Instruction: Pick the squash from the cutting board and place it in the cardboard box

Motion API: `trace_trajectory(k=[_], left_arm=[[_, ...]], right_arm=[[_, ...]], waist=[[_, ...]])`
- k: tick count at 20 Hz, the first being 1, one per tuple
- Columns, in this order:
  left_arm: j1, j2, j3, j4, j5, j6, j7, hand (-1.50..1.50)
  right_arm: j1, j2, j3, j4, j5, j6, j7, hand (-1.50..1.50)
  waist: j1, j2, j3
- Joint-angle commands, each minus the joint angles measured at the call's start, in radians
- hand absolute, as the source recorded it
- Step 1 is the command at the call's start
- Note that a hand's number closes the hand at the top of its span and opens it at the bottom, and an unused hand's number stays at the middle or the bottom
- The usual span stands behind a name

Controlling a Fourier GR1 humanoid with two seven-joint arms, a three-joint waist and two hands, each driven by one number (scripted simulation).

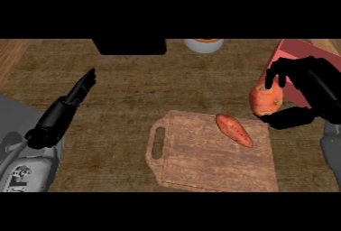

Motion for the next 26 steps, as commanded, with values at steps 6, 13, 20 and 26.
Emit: trace_trajectory(k=[6, 13, 20, 26], left_arm=[[-0.035, 0.014, 0.020, 0.048, 0.011, -0.027, -0.008, 0.00], [-0.032, -0.027, -0.027, 0.016, -0.027, -0.003, 0.002, 0.00], [-0.052, -0.009, -0.008, -0.001, 0.003, -0.033, 0.006, 0.00], [-0.024, -0.017, -0.015, 0.000, -0.011, -0.027, -0.021, 0.00]], right_arm=[[-0.194, -0.077, -0.289, 0.191, -0.101, 0.020, 0.148, 1.50], [-0.293, -0.216, -0.322, 0.615, -0.001, -0.082, -0.057, 1.50], [-0.379, -0.372, -0.263, 0.948, 0.065, 0.098, -0.153, 1.50], [-0.427, -0.394, -0.194, 1.168, 0.144, 0.122, -0.302, 1.50]], waist=[[0.010, 0.005, 0.000], [0.028, 0.012, 0.001], [0.051, 0.020, 0.001], [0.057, 0.022, 0.002]])
